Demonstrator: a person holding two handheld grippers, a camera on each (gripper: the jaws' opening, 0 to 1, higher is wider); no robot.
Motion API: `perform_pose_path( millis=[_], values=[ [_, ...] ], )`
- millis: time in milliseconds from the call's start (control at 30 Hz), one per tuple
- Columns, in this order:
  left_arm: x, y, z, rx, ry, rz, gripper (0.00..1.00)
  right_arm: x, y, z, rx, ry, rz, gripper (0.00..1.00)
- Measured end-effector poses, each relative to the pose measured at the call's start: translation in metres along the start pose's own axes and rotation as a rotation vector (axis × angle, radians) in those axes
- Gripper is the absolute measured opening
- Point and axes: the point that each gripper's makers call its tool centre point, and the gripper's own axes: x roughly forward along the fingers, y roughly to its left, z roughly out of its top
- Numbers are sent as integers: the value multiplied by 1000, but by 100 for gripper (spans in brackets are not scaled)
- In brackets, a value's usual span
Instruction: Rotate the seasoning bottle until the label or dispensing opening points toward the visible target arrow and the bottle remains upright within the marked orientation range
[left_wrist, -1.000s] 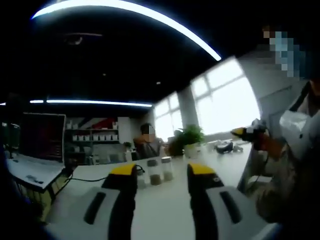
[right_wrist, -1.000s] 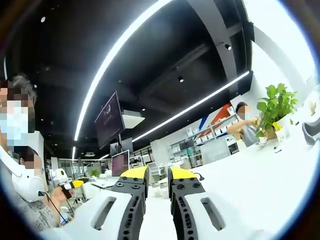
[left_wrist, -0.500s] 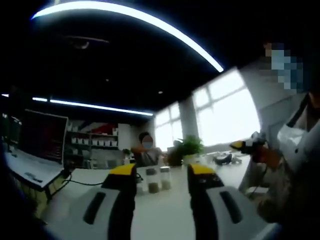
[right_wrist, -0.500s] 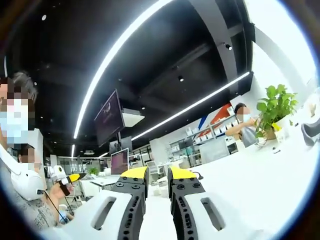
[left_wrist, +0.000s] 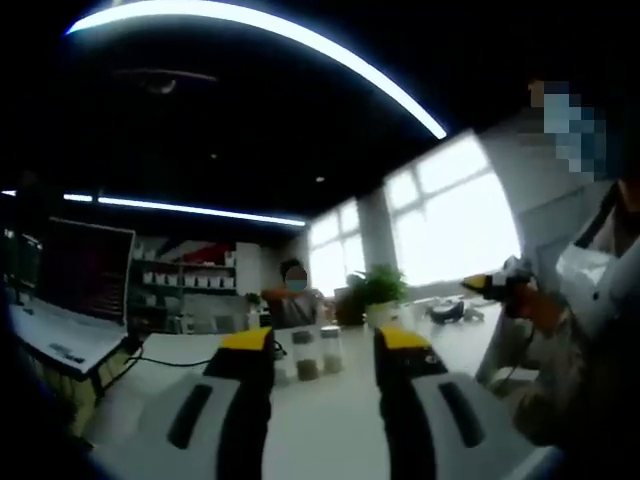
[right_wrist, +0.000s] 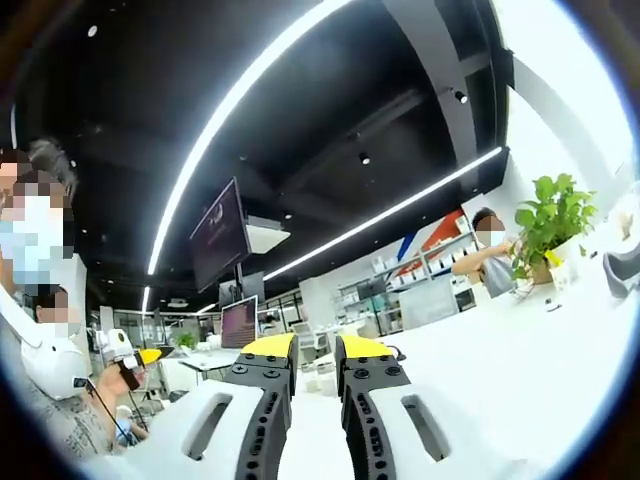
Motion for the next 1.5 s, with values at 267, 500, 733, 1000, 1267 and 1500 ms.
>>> perform_pose_path(
  millis=[267,500,733,1000,1267,1500],
  values=[
    [2,0,-6,11,29,0,41,3,2,-1,-7,7,3,14],
    [4,1,-9,10,44,0,41,8,5,0,-14,18,17,14],
    [3,0,-11,15,51,1,41,12,9,5,-16,9,41,14],
    [5,-6,-15,32,73,-13,41,19,15,9,4,-17,65,14],
    [4,-3,-14,36,72,-5,41,28,17,6,0,-1,76,14],
    [4,-3,-14,30,65,2,41,40,24,11,-35,5,100,14]
  ],
)
